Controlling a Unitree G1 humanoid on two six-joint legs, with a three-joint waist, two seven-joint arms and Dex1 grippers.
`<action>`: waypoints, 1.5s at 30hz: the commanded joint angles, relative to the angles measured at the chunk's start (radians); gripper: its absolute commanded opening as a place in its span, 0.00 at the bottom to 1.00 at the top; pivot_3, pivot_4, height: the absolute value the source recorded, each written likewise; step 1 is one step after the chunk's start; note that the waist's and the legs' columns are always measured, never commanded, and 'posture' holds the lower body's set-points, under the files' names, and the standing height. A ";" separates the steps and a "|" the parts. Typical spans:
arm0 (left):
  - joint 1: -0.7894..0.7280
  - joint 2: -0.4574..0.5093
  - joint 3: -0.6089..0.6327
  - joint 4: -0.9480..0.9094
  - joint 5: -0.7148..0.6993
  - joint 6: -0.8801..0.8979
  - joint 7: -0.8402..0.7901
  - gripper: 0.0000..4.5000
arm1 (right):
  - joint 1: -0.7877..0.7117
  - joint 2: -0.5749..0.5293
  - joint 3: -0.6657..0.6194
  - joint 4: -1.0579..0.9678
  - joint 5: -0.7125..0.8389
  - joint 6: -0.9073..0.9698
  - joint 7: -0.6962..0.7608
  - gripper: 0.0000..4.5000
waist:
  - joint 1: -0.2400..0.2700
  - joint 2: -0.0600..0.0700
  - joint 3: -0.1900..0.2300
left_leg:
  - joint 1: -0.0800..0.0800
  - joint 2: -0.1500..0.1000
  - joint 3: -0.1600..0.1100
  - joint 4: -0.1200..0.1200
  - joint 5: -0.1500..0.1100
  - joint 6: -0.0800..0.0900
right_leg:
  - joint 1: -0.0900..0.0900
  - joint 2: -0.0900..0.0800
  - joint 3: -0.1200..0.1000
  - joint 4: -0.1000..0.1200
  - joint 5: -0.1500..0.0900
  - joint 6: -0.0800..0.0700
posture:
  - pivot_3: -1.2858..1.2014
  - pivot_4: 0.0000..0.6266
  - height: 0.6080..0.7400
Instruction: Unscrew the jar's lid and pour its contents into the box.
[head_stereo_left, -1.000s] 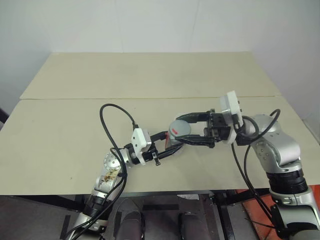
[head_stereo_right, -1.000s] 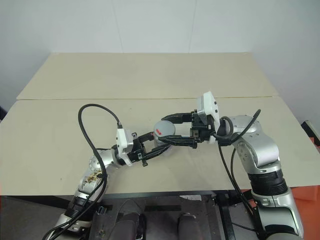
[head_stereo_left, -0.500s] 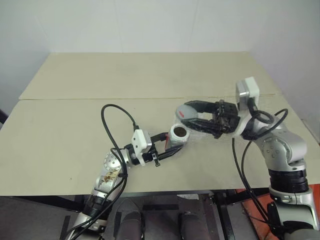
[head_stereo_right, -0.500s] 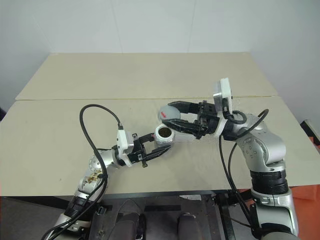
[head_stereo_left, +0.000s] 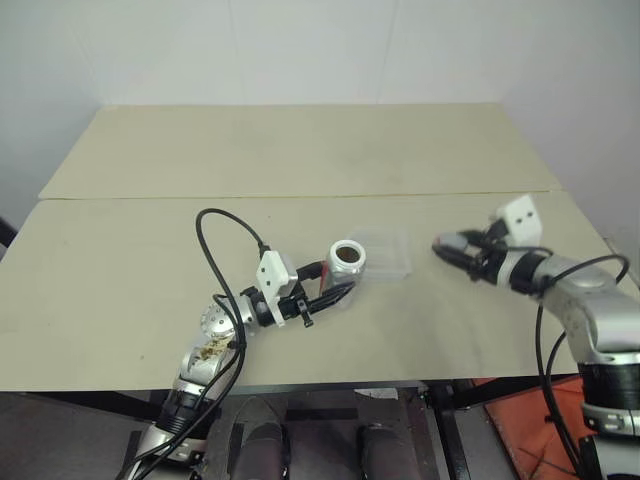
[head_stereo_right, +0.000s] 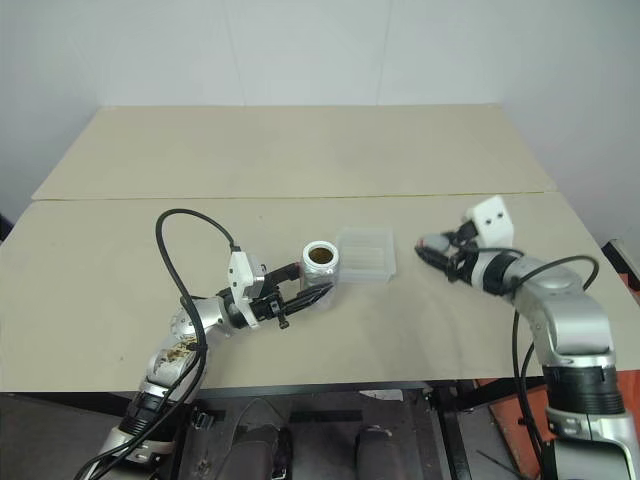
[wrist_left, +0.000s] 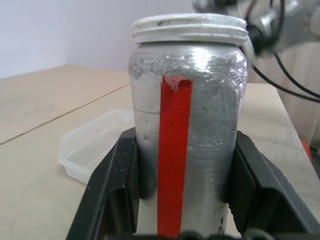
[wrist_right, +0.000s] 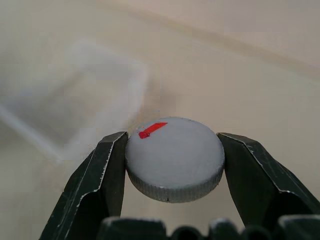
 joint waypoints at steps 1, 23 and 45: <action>-0.009 -0.002 0.013 -0.042 0.006 -0.012 0.022 0.43 | 0.031 -0.025 -0.002 -0.082 -0.027 0.091 -0.052 0.62 | -0.001 0.000 0.000 | 0.000 0.000 0.000 0.000 0.000 0.000 | 0.000 0.000 0.000 0.000 0.000 0.000 | 0.52 0.24 1.00; -0.236 -0.009 0.037 0.293 0.205 -0.145 0.177 0.43 | 0.066 -0.016 -0.071 -0.303 -0.050 0.261 -0.154 0.99 | 0.006 0.000 -0.001 | 0.000 -0.001 0.000 0.001 0.000 0.000 | 0.001 0.000 0.000 0.000 0.000 0.001 | 0.52 0.24 1.00; -1.134 -0.015 -0.670 1.323 1.300 -0.672 1.040 0.43 | 0.120 -0.031 -0.158 -0.629 0.148 0.281 -0.096 0.99 | 0.032 -0.002 0.001 | -0.009 -0.003 -0.002 0.001 -0.001 0.001 | -0.002 -0.001 -0.004 -0.006 0.001 0.003 | 0.52 0.24 1.00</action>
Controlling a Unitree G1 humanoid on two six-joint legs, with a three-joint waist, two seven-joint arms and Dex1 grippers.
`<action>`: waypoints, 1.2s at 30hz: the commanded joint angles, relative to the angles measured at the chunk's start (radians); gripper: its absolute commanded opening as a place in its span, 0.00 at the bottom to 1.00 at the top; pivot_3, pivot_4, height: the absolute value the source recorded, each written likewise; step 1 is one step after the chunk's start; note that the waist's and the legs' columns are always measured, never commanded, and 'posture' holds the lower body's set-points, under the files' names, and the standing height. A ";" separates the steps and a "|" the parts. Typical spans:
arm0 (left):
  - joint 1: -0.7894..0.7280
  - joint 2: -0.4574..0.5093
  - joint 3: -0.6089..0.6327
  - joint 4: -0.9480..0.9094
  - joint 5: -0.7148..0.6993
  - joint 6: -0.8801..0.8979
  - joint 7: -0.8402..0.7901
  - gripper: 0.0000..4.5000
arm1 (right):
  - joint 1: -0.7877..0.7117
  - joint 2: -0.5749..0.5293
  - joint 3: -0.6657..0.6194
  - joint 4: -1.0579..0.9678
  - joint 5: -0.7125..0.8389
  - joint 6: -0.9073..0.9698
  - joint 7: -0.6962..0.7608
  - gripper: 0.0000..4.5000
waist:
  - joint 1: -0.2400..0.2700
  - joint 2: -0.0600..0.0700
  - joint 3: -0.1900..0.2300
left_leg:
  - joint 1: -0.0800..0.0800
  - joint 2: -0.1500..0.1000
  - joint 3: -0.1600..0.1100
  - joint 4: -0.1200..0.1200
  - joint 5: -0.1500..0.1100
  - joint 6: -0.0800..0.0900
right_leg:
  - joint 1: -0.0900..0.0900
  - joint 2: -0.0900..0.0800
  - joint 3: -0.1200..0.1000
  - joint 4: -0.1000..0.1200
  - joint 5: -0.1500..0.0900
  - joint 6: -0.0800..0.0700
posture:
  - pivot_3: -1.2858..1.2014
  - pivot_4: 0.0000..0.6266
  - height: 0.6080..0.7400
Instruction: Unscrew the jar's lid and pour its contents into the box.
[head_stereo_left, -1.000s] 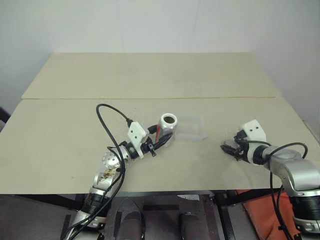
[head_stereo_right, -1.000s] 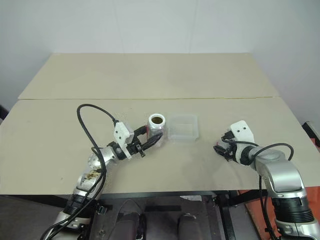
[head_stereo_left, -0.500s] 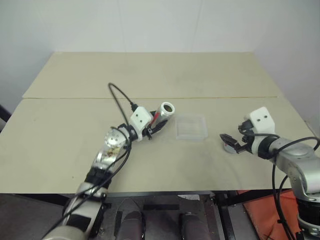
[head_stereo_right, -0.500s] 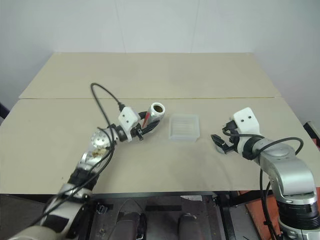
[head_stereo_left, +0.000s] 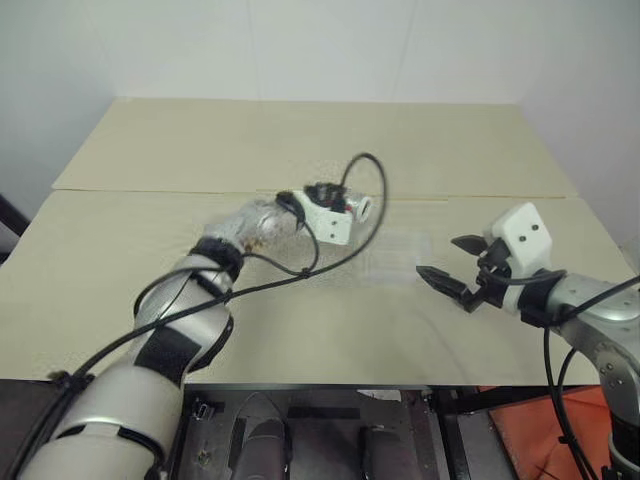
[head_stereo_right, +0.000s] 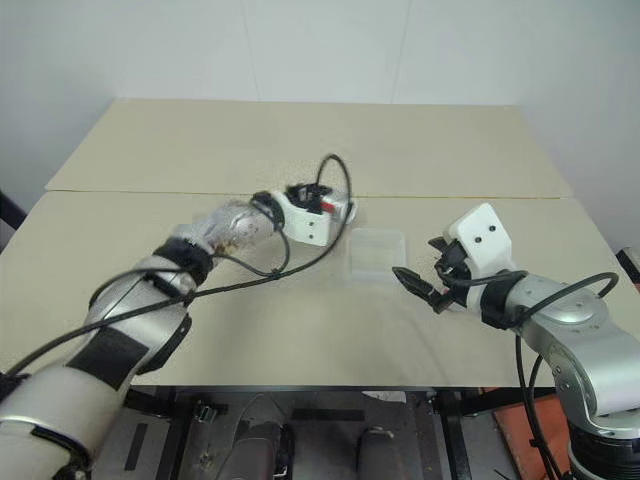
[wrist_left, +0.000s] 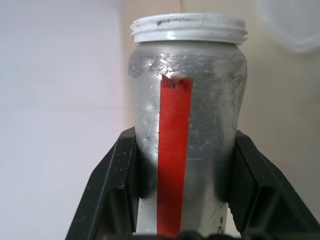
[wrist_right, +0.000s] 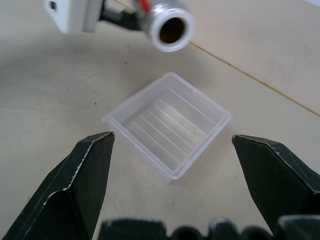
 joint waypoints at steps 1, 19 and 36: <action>-0.074 -0.035 -0.152 0.041 0.183 0.011 0.207 0.43 | 0.019 0.015 -0.030 -0.058 0.014 -0.006 -0.031 0.99 | 0.000 0.000 0.000 | 0.000 0.000 0.000 0.000 0.000 0.000 | 0.000 0.000 0.000 0.000 0.000 0.000 | 0.52 0.24 1.00; -0.144 -0.109 -0.325 0.118 0.367 0.064 0.475 0.43 | 0.075 0.109 -0.041 -0.170 0.098 0.049 -0.171 0.99 | -0.004 0.000 0.000 | -0.005 0.000 0.001 0.001 0.000 0.000 | -0.006 0.000 0.000 0.004 0.000 0.000 | 0.52 0.24 1.00; 0.077 -0.178 0.711 0.048 -0.782 0.247 -0.737 0.43 | 0.052 0.121 -0.046 -0.122 0.171 0.045 -0.154 0.99 | -0.012 0.001 -0.001 | -0.008 0.001 0.001 0.006 0.001 -0.001 | -0.012 -0.001 0.000 0.014 0.000 0.000 | 0.52 0.24 1.00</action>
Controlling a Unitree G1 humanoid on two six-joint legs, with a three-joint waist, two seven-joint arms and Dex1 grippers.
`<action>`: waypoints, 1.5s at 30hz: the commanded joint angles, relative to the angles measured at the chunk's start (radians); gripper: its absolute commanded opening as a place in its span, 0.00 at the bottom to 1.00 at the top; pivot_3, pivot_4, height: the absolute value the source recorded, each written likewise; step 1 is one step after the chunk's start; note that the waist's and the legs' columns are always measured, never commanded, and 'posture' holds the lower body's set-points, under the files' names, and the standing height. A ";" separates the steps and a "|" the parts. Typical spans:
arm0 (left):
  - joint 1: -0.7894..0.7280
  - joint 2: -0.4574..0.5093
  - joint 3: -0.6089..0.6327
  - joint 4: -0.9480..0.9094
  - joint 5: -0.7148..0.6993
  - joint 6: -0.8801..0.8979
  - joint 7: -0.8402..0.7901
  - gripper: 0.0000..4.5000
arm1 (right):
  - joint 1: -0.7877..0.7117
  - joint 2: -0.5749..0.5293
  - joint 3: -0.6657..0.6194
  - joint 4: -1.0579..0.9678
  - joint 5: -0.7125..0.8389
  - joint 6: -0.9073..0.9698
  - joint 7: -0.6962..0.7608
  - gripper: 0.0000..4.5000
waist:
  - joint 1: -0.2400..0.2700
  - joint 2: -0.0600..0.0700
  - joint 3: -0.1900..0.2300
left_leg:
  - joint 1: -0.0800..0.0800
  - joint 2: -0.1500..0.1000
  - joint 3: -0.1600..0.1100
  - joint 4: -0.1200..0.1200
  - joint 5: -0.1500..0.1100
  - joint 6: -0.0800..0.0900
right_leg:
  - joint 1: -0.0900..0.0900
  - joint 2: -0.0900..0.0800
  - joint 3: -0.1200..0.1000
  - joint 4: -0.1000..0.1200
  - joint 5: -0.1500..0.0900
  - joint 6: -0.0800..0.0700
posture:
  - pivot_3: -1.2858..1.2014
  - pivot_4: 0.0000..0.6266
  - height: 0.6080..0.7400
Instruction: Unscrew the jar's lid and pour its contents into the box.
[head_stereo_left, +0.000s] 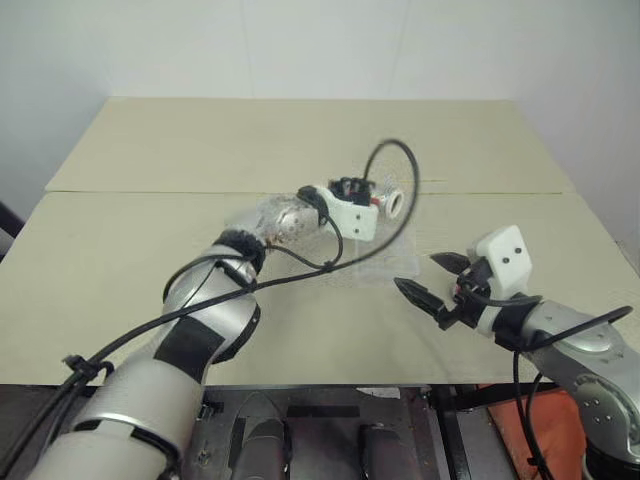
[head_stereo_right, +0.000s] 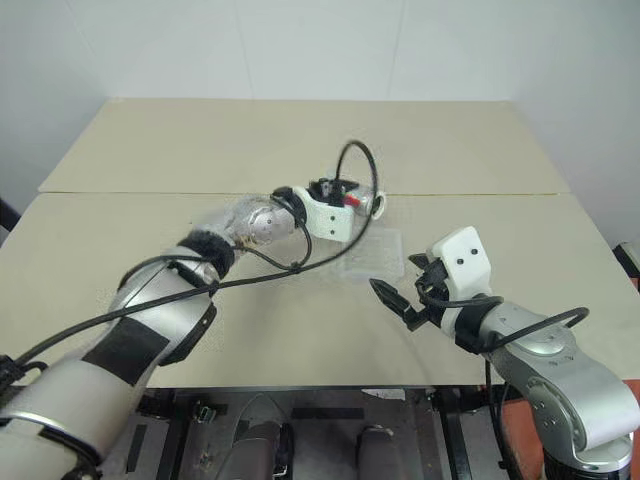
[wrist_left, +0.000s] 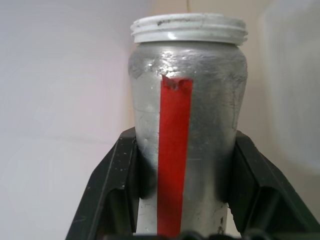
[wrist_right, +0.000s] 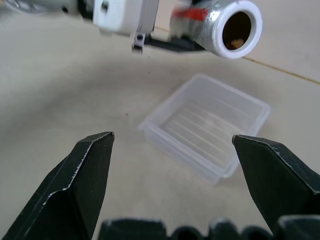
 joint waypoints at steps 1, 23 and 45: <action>-0.025 -0.023 0.242 -0.090 -0.299 0.236 -0.222 0.43 | -0.010 -0.029 -0.013 -0.004 0.006 -0.009 0.002 0.99 | -0.002 0.000 0.000 | -0.001 0.000 0.000 0.002 0.000 0.000 | 0.000 0.000 0.000 0.001 0.000 0.000 | 0.52 0.24 1.00; -0.244 0.170 -0.619 -0.085 0.749 -0.089 0.818 0.43 | 0.011 -0.026 -0.010 -0.010 0.015 -0.013 -0.037 0.99 | 0.015 0.000 0.000 | 0.001 -0.001 -0.002 0.008 -0.001 0.002 | 0.005 0.000 0.000 0.001 0.000 0.001 | 0.52 0.24 1.00; -0.275 0.072 -0.873 0.005 0.968 0.005 1.079 0.43 | 0.061 -0.020 0.021 -0.024 -0.006 -0.028 -0.060 0.99 | 0.012 -0.001 0.000 | -0.004 -0.001 -0.001 0.008 -0.001 0.002 | -0.003 0.000 0.001 0.002 0.000 0.001 | 0.52 0.24 1.00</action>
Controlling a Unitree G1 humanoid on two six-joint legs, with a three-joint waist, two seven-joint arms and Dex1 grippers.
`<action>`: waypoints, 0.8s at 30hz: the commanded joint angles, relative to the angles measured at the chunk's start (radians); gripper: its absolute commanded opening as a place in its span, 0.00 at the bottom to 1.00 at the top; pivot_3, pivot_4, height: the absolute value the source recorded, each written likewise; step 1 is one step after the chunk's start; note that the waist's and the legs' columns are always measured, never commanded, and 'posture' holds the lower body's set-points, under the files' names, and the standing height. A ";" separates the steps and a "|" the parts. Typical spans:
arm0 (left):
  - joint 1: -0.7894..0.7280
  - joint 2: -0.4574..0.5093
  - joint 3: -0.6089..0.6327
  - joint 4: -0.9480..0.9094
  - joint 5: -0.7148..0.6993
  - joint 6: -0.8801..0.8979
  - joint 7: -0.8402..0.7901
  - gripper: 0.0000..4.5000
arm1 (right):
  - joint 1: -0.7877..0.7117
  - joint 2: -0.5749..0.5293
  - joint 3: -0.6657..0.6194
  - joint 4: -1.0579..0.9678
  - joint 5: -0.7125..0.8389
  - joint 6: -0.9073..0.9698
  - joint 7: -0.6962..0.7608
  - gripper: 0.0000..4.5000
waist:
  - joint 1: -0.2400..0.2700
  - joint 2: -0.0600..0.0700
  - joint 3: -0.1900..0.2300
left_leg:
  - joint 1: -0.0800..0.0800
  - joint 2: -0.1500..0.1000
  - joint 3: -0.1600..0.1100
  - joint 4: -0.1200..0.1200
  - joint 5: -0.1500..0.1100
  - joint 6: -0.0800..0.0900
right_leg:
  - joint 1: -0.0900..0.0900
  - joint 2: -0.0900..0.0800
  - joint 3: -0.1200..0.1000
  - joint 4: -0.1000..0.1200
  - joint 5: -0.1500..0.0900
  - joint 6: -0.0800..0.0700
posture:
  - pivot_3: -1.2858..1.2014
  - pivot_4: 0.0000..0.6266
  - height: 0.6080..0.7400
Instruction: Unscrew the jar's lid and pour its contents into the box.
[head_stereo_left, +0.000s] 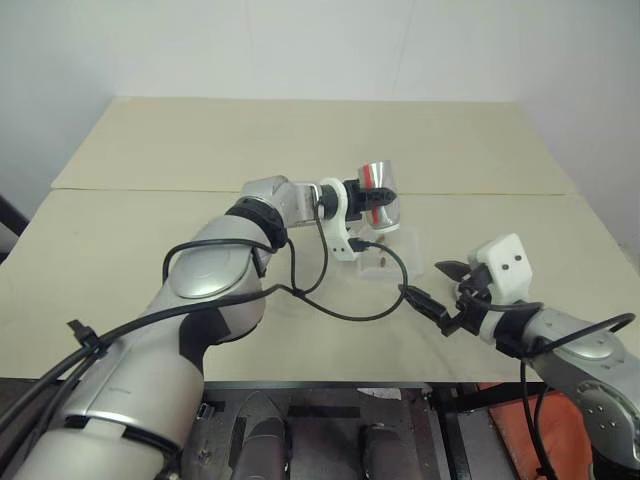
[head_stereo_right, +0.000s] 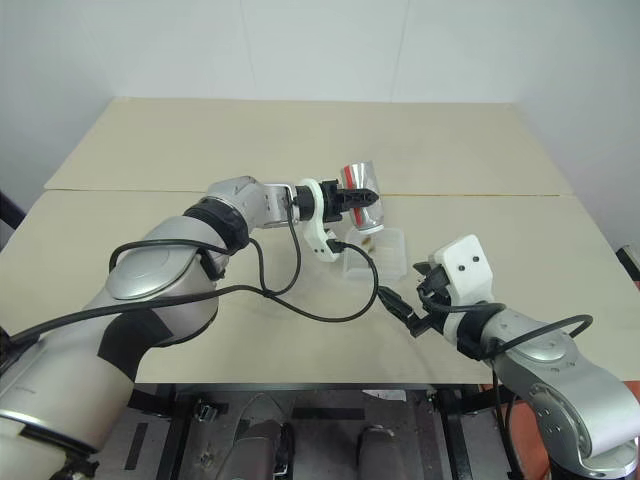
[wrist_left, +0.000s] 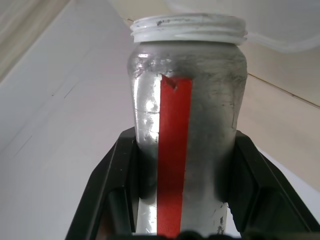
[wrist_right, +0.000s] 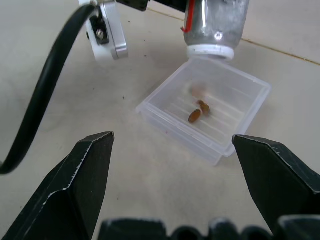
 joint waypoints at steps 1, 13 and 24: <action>0.003 0.013 0.089 0.001 -0.099 -0.031 -0.056 0.43 | -0.005 -0.003 -0.003 -0.021 -0.005 -0.029 -0.003 0.99 | 0.000 0.000 0.000 | 0.000 0.000 0.000 0.000 0.000 0.000 | 0.000 0.000 0.000 0.000 0.000 0.000 | 0.52 0.24 1.00; 0.227 -0.047 1.042 -0.075 -1.158 0.073 -1.090 0.43 | -0.006 -0.010 0.008 -0.006 -0.015 -0.044 0.020 0.99 | -0.011 0.001 0.000 | 0.000 0.001 0.000 0.001 0.000 0.000 | 0.001 0.000 -0.001 0.005 0.000 0.000 | 0.52 0.24 1.00; 0.632 -0.148 1.198 -0.565 -1.433 0.337 -1.243 0.43 | -0.030 -0.014 0.062 0.046 -0.050 -0.087 0.051 0.99 | -0.027 0.002 -0.001 | 0.003 0.001 -0.002 0.002 0.000 0.000 | 0.004 0.000 0.000 0.005 0.000 0.000 | 0.52 0.24 1.00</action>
